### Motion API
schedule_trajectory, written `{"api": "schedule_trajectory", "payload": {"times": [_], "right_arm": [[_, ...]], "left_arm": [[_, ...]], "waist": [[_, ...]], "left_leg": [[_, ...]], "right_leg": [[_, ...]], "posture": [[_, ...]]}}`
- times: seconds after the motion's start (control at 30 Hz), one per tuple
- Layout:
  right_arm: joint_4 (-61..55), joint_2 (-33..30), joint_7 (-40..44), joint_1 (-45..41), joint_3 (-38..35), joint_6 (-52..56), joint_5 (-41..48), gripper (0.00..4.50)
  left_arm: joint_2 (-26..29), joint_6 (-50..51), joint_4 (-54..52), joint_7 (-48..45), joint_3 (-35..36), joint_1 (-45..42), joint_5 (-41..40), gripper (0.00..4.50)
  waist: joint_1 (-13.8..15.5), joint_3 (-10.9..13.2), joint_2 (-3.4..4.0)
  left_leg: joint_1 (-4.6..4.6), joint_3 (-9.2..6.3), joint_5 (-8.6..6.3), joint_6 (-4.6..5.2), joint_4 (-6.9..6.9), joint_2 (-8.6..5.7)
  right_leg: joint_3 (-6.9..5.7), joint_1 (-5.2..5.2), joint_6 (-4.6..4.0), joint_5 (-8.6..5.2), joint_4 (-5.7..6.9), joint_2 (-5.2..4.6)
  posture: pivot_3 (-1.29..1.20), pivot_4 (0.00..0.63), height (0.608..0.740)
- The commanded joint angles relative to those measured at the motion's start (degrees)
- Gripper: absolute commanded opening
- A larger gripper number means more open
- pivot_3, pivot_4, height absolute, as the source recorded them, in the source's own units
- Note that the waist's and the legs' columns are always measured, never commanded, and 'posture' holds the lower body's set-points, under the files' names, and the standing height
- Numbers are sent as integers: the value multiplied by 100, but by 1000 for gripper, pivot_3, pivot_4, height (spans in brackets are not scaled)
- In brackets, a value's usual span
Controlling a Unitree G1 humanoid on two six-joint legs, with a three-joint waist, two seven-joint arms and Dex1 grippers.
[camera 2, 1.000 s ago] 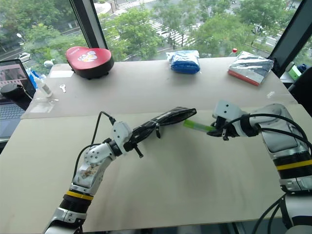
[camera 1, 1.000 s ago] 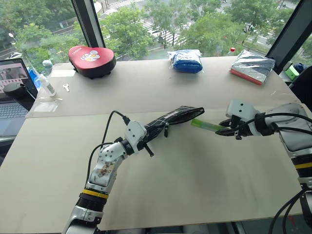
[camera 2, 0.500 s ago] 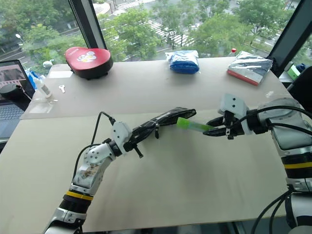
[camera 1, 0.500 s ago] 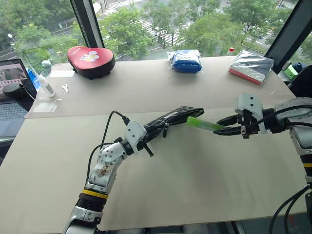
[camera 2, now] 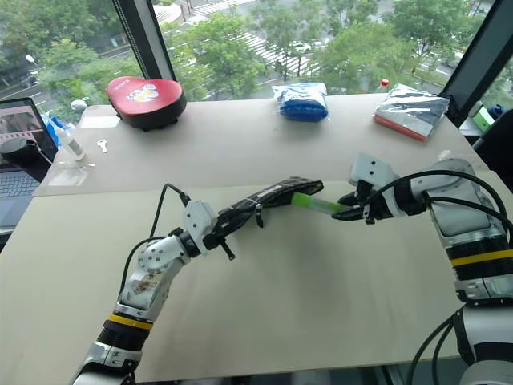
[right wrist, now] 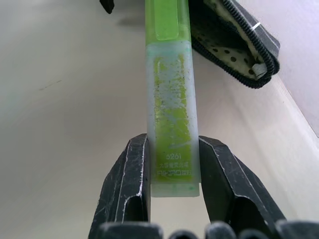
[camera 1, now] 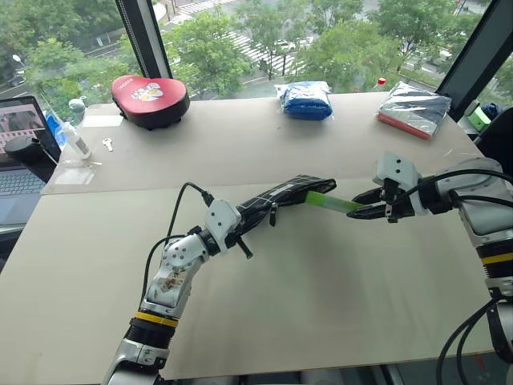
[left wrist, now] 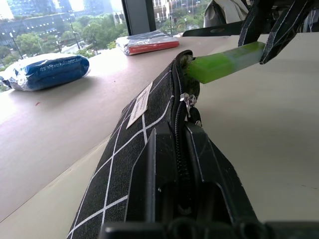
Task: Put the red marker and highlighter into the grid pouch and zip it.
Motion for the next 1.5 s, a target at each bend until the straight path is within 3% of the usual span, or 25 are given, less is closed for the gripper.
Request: {"api": "schedule_trajectory", "payload": {"times": [0.03, 0.67, 1.2, 1.5], "right_arm": [[79, 64, 52, -241, 11, -176, -65, 1010], [-23, 779, -526, -683, 942, -1282, -1509, 1010], [-1060, 1444, -1099, -527, 986, -1245, -1737, 1010], [-906, 1600, -1576, -443, 1026, -1792, -2095, 1010]], "left_arm": [[72, -182, -80, -63, -40, -7, 37, 0], [83, -253, 9, -163, -72, -56, 27, 0], [52, -242, 100, -163, -28, -143, 13, 0], [38, -259, 147, -194, -10, -198, -14, 0]], "waist": [[-3, 0, 0], [-11, 0, 1], [-18, -1, 1], [-14, -1, 1]], "left_leg": [[0, 0, 0, 0, 0, 0], [0, 0, 0, 0, 0, 0], [0, -1, 0, 0, -1, 0], [-1, -1, 0, 0, 0, -1]], "right_leg": [[0, 0, 0, 0, 0, 0], [0, -2, 0, 0, 0, 1], [-2, -5, 0, 0, 1, 2], [-2, -5, 0, 0, 1, 2]], "posture": [[0, 150, 740], [0, 150, 740], [0, 150, 740], [0, 150, 740]]}}
